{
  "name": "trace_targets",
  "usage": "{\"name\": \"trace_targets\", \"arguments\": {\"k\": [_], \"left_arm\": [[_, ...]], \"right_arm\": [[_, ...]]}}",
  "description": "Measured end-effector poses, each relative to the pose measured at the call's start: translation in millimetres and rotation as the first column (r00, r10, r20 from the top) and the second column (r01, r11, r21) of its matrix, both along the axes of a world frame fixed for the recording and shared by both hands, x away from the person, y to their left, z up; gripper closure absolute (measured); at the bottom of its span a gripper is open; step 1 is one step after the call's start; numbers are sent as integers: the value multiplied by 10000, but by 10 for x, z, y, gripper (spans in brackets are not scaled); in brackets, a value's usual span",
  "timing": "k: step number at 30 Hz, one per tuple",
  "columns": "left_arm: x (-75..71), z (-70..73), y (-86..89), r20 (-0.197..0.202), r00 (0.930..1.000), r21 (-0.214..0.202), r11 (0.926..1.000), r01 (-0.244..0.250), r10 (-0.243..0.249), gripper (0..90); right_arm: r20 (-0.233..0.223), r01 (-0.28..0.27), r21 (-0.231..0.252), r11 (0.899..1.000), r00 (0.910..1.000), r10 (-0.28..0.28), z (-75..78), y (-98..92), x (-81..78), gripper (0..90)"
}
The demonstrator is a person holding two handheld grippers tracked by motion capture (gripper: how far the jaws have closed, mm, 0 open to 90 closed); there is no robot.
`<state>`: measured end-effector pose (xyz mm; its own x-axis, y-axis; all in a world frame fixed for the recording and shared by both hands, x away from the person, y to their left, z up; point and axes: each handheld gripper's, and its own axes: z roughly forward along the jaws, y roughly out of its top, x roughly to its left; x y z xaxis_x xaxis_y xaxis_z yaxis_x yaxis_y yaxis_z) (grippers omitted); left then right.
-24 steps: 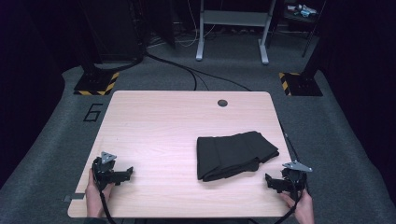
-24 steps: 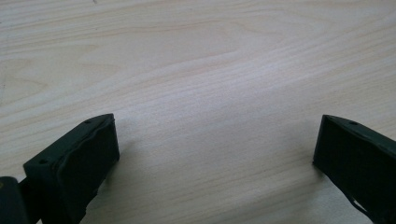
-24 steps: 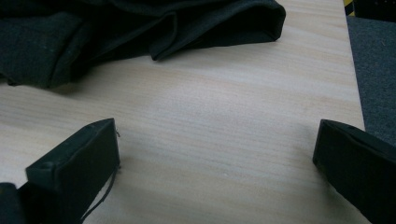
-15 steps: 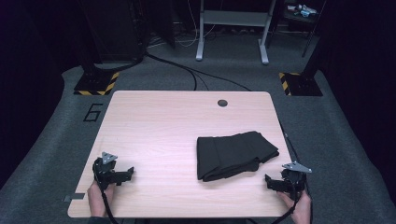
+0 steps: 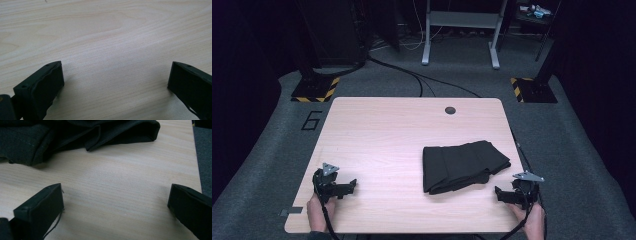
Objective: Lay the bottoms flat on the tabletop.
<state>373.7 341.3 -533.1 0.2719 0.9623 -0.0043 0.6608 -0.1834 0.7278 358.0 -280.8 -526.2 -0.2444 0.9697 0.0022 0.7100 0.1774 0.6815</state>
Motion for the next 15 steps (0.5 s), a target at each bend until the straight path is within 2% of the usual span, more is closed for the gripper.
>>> {"name": "trace_targets", "arguments": {"k": [2,4,7,9,15], "left_arm": [[-1,4,3,-51,10000,1,10000,48,-48,0],[-1,3,1,-39,10000,-4,10000,54,-54,0],[-2,5,1,-44,10000,29,10000,70,-70,0],[-2,5,1,-45,10000,31,10000,71,-71,0],[-3,5,-2,-47,10000,14,10000,77,-77,0]], "right_arm": [[-400,52,27,10000,9992,-51,29,14,35,0],[-541,-13,-14,10000,9985,13,46,17,53,27],[-187,-30,78,10000,9998,31,65,7,51,48],[-123,-29,381,9993,9999,34,102,7,42,29],[43,-384,626,9973,9993,382,249,18,88,0]]}}
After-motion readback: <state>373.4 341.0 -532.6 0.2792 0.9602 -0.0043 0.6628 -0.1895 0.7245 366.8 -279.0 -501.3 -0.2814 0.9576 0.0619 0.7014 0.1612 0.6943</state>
